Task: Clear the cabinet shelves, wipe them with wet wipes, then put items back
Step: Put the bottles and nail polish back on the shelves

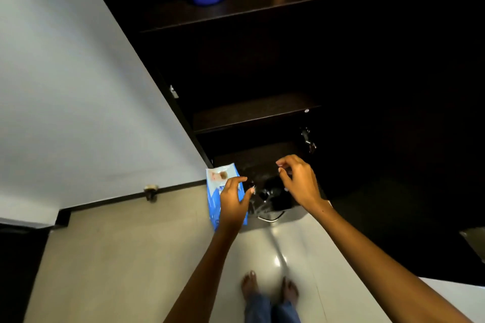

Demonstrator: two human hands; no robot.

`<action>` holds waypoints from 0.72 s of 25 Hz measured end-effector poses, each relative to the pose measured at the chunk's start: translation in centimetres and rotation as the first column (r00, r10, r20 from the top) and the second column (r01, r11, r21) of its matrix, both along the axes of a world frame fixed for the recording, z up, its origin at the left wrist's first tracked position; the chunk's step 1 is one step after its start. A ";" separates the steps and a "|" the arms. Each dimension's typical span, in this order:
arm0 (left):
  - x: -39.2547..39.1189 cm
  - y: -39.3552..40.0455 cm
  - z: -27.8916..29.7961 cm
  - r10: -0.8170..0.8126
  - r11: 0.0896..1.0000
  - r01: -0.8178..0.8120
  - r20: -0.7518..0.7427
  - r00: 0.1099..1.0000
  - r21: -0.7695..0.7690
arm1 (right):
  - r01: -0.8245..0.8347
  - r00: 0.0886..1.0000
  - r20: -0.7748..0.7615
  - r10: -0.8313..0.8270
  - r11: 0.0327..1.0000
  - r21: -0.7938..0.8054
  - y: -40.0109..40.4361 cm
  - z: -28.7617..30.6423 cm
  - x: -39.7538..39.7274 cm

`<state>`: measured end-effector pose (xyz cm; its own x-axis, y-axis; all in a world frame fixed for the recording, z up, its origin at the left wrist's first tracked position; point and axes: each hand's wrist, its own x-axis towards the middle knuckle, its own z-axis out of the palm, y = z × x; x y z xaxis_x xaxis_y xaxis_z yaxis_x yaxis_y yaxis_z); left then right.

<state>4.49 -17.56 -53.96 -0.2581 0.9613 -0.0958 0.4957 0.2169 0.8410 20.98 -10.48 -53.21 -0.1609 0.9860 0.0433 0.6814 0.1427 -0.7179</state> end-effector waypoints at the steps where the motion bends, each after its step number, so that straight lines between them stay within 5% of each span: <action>1: -0.1 0.3 -1.2 -0.010 0.998 0.010 -0.013 1.000 -0.061 | -0.011 1.000 0.011 0.011 0.999 -0.044 -0.3 -1.2 -0.1; 9: 0.3 6.1 -7.3 -0.340 0.921 0.267 -0.251 0.906 -0.284 | -0.120 0.947 0.252 0.201 0.945 -0.304 0.3 -6.5 -2.0; 18: 0.0 7.4 -9.2 -0.345 0.936 0.288 -0.377 0.860 -0.200 | -0.134 0.817 0.474 0.329 0.907 -0.399 1.2 -10.0 -4.0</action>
<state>4.46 -10.16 -63.12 0.0148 0.9832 -0.1820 0.8433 0.0855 0.5306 17.01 -9.26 -63.21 -0.2874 0.8530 -0.4357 0.9403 0.1646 -0.2980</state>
